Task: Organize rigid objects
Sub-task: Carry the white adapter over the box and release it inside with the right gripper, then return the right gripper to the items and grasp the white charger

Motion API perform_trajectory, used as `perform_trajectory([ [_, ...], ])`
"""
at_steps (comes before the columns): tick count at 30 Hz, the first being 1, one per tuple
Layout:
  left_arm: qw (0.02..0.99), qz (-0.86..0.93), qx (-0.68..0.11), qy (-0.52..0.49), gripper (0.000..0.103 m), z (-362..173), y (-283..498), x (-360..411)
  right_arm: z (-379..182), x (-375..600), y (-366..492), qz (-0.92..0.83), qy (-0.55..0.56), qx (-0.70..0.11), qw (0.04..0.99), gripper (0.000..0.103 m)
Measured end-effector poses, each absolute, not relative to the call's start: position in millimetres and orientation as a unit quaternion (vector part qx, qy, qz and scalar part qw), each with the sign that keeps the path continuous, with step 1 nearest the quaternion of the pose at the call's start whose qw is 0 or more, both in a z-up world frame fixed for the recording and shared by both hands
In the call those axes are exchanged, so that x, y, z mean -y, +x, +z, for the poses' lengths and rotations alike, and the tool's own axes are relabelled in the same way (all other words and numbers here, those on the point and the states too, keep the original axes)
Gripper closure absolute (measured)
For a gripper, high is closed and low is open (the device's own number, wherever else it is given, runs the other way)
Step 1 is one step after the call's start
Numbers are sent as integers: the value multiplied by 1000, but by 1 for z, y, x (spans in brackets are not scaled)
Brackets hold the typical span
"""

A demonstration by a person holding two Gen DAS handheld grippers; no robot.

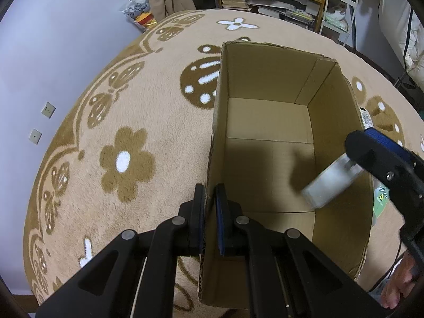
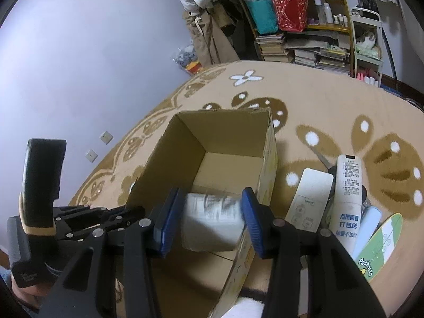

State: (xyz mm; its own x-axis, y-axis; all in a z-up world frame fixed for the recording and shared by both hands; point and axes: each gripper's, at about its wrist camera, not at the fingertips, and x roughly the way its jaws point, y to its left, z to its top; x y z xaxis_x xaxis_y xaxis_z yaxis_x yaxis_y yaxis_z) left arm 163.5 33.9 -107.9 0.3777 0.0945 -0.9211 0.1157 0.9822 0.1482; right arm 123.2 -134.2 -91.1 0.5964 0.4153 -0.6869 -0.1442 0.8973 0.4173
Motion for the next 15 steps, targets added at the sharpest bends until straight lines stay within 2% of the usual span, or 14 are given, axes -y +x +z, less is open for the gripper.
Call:
perform_trajectory([
  [8,825,-8,-558,91,96,-107,163,-34,-76,141,122,156,164,-403,887,51],
  [10,825,-8,-558,90,96,-107,163,-34,-72,143,121,145,153,-394,894,39],
  [15,825,-8,-559,89,96,-107,162,-34,-63,152,119,96,104,-377,915,20],
])
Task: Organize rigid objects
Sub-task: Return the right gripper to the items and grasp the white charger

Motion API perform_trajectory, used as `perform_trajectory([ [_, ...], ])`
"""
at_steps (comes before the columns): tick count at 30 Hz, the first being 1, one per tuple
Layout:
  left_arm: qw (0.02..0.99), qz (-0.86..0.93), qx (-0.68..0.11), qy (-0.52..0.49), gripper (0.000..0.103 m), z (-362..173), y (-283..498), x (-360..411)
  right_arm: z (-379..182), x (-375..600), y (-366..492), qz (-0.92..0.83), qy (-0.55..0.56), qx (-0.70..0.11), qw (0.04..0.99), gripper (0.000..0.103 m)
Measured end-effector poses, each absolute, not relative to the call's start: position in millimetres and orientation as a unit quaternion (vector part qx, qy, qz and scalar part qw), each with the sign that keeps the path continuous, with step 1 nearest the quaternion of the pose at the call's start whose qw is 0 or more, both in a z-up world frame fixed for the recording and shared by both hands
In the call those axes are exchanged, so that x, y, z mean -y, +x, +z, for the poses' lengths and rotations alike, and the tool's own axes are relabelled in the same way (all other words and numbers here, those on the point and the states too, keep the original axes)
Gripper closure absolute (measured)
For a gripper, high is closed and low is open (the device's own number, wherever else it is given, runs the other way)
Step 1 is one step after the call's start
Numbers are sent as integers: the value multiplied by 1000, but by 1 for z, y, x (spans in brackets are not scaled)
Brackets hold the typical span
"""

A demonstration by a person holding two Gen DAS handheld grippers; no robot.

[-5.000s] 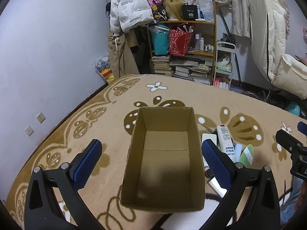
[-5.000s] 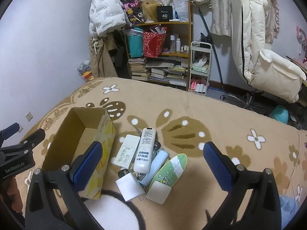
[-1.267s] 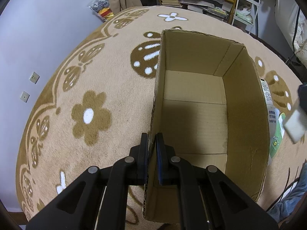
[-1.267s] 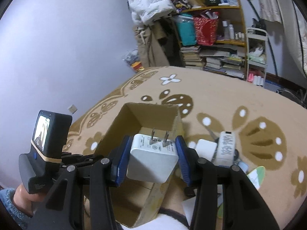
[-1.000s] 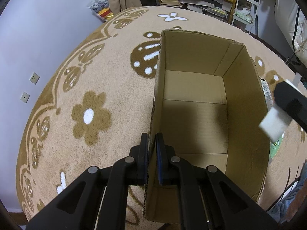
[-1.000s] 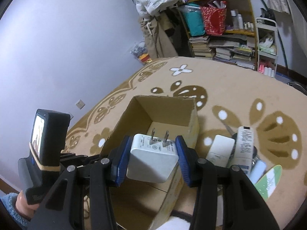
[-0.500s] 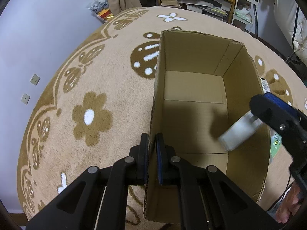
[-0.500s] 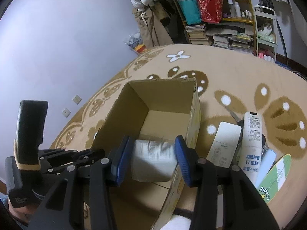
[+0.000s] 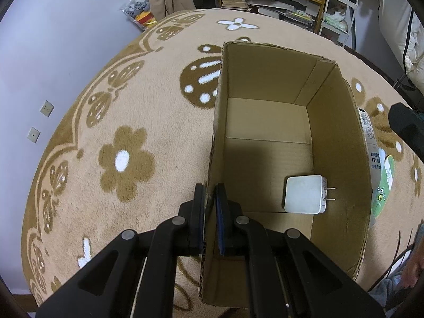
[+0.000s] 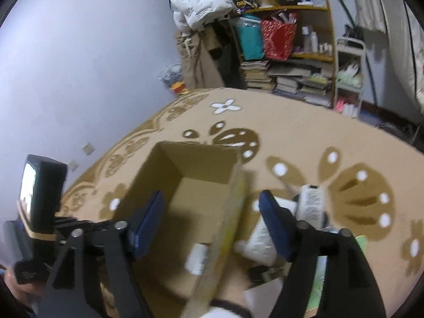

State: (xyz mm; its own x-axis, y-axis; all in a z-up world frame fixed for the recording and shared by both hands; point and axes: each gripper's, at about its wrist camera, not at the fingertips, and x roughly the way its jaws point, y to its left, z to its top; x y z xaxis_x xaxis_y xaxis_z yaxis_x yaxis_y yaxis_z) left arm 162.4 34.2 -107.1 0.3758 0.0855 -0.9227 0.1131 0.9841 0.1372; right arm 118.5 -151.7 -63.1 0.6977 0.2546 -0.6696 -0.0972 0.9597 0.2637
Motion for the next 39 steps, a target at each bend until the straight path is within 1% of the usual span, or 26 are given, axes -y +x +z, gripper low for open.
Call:
perform_trajectory([
  [8,825,-8,-559,88,96,-107,163,-34,-70,189,125,41,113,-401,908,10],
  [10,825,-8,-559,88,96,-107,163,-34,-73,202,124,28,119,-405,906,4],
  [12,825,-8,-559,89,96,-107,162,-34,-77,212,124,14,124,-413,902,2],
  [17,825,-8,-559,88,96,-107,162,-34,-92,229,125,-10,136,-448,884,1],
  [26,825,-7,-559,89,95,-108,163,-34,-113,223,110,-42,99,-494,863,2],
  [33,824,-5,-558,96,95,-109,162,-32,-130,216,103,-27,81,-527,845,2],
  [39,823,-6,-560,94,95,-110,163,-32,-143,201,101,-2,44,-559,828,2],
])
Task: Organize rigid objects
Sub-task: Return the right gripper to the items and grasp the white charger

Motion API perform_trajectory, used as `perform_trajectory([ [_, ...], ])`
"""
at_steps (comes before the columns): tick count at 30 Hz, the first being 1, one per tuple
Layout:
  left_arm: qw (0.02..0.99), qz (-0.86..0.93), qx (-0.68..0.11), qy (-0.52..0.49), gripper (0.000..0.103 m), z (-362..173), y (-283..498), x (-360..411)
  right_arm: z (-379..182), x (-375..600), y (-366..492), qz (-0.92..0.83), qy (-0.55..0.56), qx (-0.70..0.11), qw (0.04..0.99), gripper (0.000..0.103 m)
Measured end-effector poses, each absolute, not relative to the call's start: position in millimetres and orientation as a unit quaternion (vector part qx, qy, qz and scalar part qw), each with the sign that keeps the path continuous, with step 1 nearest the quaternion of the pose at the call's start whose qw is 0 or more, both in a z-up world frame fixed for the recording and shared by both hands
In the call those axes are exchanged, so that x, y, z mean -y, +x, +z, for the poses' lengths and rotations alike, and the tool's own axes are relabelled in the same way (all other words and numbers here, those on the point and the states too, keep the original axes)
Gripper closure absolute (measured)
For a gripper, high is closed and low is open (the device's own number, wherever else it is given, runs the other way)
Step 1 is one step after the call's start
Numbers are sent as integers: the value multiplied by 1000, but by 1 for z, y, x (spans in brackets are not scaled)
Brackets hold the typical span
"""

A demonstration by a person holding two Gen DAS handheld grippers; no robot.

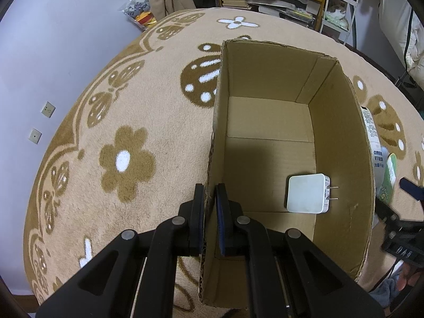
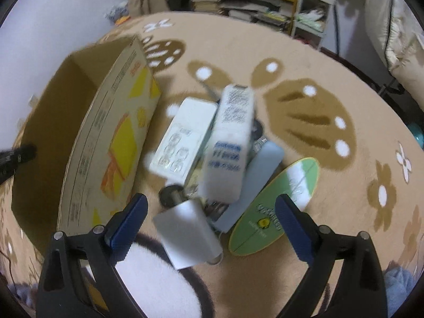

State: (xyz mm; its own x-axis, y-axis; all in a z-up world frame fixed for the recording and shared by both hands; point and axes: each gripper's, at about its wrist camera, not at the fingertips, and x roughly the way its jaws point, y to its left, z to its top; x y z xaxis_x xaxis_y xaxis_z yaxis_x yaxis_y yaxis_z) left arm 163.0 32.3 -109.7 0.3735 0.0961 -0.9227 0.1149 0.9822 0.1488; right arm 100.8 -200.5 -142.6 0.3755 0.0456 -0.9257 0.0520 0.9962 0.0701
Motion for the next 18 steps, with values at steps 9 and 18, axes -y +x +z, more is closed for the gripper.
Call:
perform_trajectory([
  [9,822,-7,-561,93,95,-110,163,-34,-162,175,99,30,-11,-600,800,2],
  [18,821,-6,-563,95,94,-110,162,-35,-173,171,99,44,-5,-621,782,29],
])
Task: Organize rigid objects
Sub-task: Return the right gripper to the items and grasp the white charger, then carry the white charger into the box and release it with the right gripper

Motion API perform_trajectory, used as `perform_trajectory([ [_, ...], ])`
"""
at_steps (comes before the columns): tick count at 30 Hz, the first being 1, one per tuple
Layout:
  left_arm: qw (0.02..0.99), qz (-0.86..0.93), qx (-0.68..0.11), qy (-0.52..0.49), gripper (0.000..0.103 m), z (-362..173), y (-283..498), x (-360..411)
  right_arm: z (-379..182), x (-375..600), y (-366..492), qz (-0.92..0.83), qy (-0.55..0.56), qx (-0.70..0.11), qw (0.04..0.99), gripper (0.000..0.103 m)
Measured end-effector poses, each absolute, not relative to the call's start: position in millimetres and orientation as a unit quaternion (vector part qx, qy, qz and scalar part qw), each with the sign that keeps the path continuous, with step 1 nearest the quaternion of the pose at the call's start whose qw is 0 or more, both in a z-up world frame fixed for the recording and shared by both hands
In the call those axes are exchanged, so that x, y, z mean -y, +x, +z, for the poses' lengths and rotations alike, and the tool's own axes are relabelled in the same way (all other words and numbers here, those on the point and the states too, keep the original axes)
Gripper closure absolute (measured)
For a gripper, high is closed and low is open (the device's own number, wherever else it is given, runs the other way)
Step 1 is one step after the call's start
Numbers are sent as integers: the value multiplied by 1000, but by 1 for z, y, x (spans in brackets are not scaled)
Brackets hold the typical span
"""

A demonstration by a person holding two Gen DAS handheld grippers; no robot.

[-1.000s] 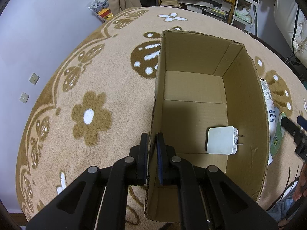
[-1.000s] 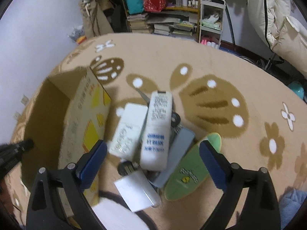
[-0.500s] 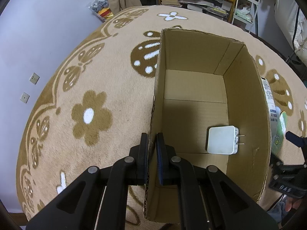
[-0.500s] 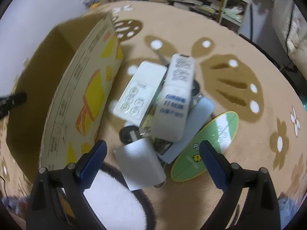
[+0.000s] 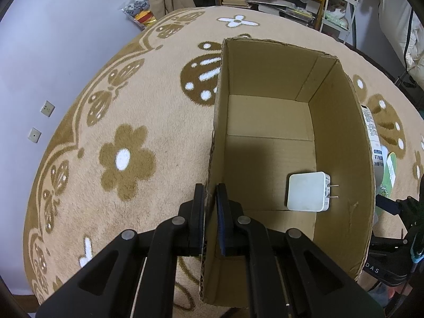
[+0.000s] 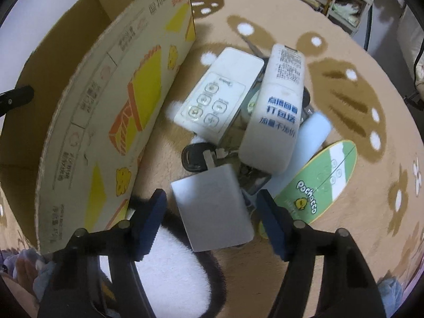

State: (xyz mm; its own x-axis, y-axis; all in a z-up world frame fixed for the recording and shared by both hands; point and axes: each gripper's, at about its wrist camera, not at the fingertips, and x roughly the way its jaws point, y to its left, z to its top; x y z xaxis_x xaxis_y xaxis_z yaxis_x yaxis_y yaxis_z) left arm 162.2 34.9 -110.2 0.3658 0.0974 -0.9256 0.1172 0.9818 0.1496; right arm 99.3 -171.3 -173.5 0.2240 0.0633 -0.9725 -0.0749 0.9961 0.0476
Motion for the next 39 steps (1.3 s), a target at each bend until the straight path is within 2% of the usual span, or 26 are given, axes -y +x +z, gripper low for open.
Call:
perform_trajectory([
  [2,820,-6,-564,96,94,-111,162,-35,-173,170,98,46,-7,-621,782,30],
  [4,820,-6,-564,96,94,-111,162,-35,-171,168,97,51,-4,-621,782,42],
  [7,820,-5,-565,94,94,-111,162,-35,-170,164,96,49,-15,-628,777,47],
  [18,820,-2,-565,92,94,-112,162,-35,-175,151,93,46,-31,-630,775,43],
  [23,820,-3,-566,87,94,-111,163,-37,-192,133,93,41,-66,-639,766,43],
  [25,820,-3,-567,86,94,-111,163,-37,-193,131,94,39,-69,-637,767,46],
  [39,820,-5,-566,88,94,-111,163,-36,-157,130,100,45,-25,-607,793,47],
])
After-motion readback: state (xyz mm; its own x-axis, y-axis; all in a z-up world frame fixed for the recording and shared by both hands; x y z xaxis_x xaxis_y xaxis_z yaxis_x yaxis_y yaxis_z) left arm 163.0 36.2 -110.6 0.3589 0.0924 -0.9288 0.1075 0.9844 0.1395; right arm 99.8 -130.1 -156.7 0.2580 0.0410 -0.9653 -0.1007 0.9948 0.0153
